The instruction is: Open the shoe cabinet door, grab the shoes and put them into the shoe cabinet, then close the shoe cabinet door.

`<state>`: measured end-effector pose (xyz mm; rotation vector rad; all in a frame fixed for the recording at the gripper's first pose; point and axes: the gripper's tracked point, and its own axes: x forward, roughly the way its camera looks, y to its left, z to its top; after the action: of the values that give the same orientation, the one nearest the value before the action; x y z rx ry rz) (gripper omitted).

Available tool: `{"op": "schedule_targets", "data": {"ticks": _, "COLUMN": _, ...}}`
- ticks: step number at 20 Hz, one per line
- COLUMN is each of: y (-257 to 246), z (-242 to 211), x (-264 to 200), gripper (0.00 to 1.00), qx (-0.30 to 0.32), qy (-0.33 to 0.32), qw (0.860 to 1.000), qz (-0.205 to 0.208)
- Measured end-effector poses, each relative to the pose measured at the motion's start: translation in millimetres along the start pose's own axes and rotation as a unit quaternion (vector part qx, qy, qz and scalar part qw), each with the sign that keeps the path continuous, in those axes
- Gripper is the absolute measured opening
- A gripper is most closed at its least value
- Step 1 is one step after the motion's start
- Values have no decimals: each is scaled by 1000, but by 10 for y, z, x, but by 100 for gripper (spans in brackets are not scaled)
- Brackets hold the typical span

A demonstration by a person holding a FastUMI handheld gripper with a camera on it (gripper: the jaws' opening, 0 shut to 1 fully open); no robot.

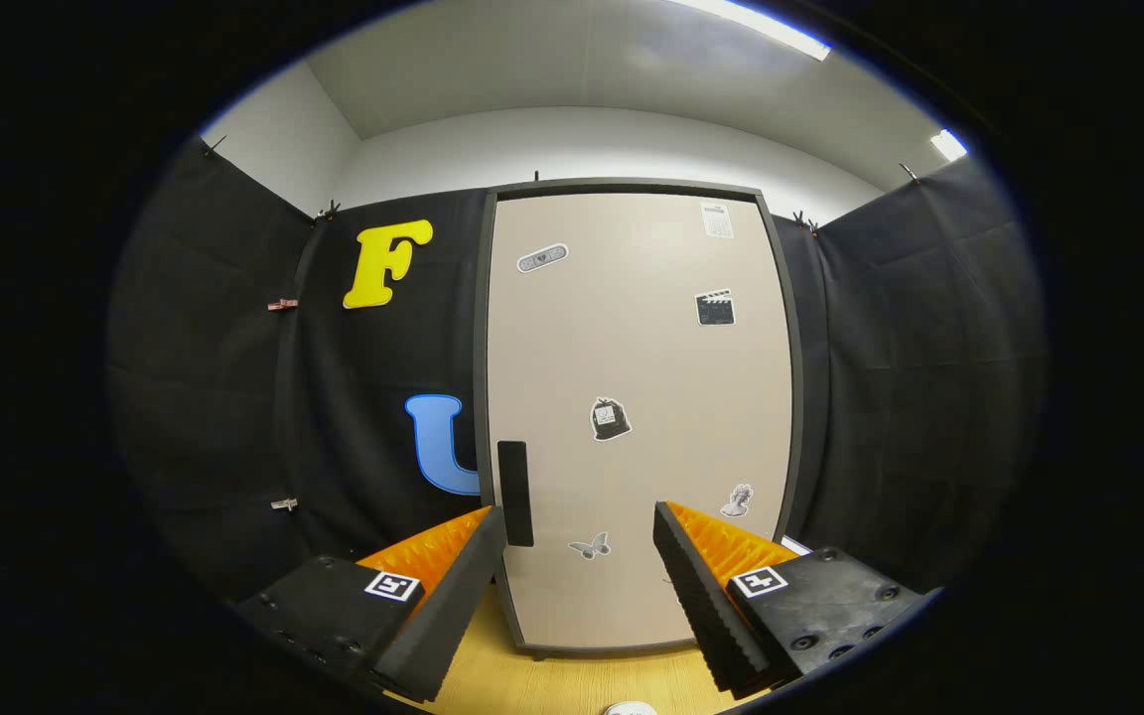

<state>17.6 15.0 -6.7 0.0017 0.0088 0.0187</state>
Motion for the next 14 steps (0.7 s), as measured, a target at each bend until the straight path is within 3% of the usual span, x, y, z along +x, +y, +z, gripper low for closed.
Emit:
{"op": "schedule_targets", "data": {"ticks": 7, "y": 119, "z": -83, "x": 196, "gripper": 98, "qx": 4, "qy": 6, "qw": 1000, "qz": 1}}
{"op": "schedule_targets", "data": {"ticks": 14, "y": 428, "z": -325, "x": 718, "gripper": 98, "qx": 6, "qy": 18, "qw": 1000, "qz": -6}}
